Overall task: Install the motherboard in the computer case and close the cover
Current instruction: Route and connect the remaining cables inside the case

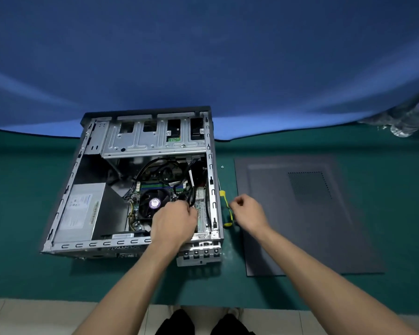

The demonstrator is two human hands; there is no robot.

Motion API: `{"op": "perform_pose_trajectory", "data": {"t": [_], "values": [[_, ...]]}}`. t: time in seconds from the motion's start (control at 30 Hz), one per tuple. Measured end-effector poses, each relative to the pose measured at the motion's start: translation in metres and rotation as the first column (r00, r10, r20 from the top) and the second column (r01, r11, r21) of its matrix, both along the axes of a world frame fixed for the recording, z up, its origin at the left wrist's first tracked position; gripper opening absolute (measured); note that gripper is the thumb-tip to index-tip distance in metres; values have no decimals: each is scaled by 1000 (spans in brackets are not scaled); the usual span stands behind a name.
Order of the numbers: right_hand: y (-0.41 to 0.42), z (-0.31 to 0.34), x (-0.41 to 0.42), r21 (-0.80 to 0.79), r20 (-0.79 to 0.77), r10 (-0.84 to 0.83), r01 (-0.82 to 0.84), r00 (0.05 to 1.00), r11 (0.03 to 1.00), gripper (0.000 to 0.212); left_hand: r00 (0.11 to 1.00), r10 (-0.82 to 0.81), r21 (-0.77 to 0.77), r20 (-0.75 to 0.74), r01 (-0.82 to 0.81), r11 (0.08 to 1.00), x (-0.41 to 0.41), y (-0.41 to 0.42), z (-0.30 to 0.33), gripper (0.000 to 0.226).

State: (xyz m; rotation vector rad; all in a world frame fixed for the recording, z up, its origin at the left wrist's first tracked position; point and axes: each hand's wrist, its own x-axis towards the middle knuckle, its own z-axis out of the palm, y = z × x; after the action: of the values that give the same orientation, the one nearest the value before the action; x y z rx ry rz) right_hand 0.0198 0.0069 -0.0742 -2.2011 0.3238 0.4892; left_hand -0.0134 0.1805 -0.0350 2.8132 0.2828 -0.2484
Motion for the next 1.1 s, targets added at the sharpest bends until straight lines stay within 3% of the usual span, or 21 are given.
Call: {"op": "perform_pose_trajectory", "data": {"t": [0.17,0.33,0.4,0.5,0.57,0.63,0.73,0.83,0.97,1.1], "values": [[15,-31,13,-98,-133,49,-63,990,993,35,998,61,-8,-26,-61,998,4,2,-4,29],[22,-43,21,-170,-147,103,-128,984,977,20,993,116,-26,-6,-116,993,5,3,-4,30],[21,-39,24,-213,-159,98,-131,982,968,25,992,127,-32,18,-126,991,5,3,-3,31],[16,-30,24,-132,-162,34,-56,986,990,27,988,135,-36,69,-132,991,6,3,-1,23],[11,-20,19,-12,-99,-22,21,995,1000,25,990,114,-33,89,-111,993,6,3,0,21],[6,-3,16,92,19,-68,66,997,994,17,995,71,-11,68,-71,997,6,3,-1,35],[-2,30,17,201,165,-72,38,984,979,11,992,91,-76,83,-85,993,8,3,3,47],[-5,63,23,229,314,-38,-37,949,973,14,983,157,-153,93,-141,978,18,12,9,42],[8,99,31,277,426,-49,-79,903,958,19,986,155,-59,56,-152,987,30,40,12,36],[28,110,35,208,484,-17,-96,875,973,16,995,96,14,-34,-95,995,34,68,3,33]]}}
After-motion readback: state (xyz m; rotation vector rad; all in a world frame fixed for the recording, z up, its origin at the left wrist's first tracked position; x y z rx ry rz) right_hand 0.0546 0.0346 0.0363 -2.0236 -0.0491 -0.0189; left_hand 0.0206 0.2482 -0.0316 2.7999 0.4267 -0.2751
